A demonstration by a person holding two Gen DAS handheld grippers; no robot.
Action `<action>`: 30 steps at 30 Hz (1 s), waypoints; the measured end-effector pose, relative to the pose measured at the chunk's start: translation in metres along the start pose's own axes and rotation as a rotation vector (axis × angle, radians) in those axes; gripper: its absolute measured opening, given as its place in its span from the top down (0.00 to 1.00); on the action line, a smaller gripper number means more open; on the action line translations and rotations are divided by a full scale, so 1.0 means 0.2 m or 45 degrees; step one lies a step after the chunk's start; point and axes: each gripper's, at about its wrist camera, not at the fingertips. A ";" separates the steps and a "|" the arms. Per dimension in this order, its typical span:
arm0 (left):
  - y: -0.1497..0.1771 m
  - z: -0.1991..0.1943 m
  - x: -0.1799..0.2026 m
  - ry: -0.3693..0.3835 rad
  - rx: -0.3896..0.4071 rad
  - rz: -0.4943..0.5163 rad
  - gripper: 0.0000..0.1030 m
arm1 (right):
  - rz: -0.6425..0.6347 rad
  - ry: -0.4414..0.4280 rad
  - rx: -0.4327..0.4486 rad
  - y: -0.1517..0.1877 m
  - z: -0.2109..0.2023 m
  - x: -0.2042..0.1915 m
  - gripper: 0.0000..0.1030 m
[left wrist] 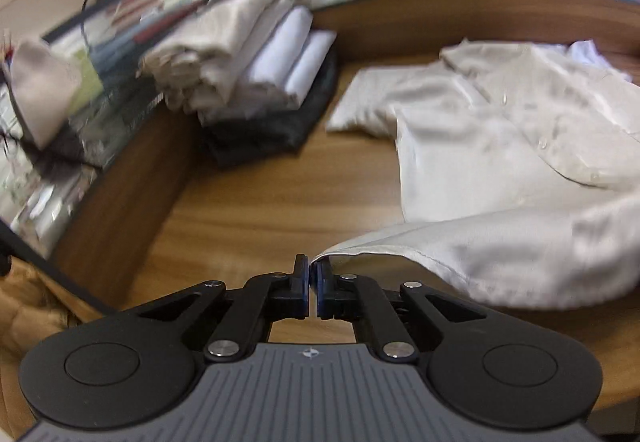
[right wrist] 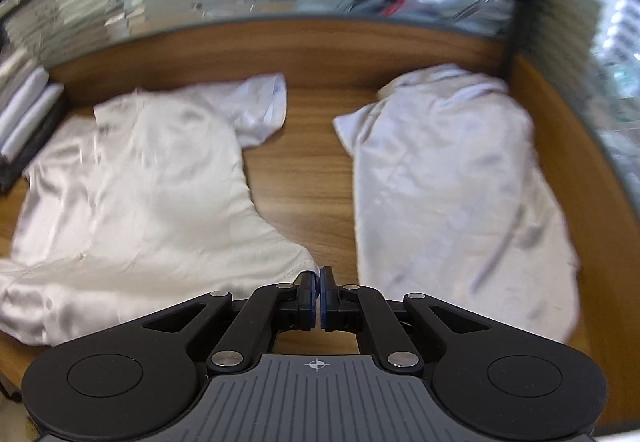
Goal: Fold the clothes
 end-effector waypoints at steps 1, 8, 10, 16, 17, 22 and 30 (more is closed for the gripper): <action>0.00 -0.01 -0.04 0.022 -0.013 0.020 0.97 | 0.046 0.009 -0.021 0.03 -0.05 -0.01 0.96; 0.30 0.12 -0.18 0.121 -0.211 0.183 0.97 | 0.379 0.045 -0.270 0.52 -0.13 -0.11 0.96; 0.39 0.14 -0.23 0.129 -0.247 0.229 0.97 | 0.413 0.063 -0.313 0.66 -0.11 -0.18 0.96; 0.54 0.19 -0.36 0.196 -0.293 0.239 0.90 | 0.379 0.099 -0.414 0.94 -0.08 -0.37 0.96; 0.55 0.20 -0.38 0.222 -0.293 0.222 0.87 | 0.382 0.089 -0.422 0.96 -0.08 -0.38 0.95; 0.55 0.15 -0.56 0.551 -0.297 0.055 0.81 | 0.260 0.009 -0.476 0.96 -0.11 -0.44 0.87; 0.32 0.20 -0.62 0.581 -0.234 -0.146 0.76 | 0.103 -0.117 -0.447 0.76 -0.29 -0.51 0.65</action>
Point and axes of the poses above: each gripper's, at about its wrist camera, not at the fingertips, and z roughly the way its jaws point, x to its right, y to its underside, and after that the axes turned 7 degrees about -y, right-handed
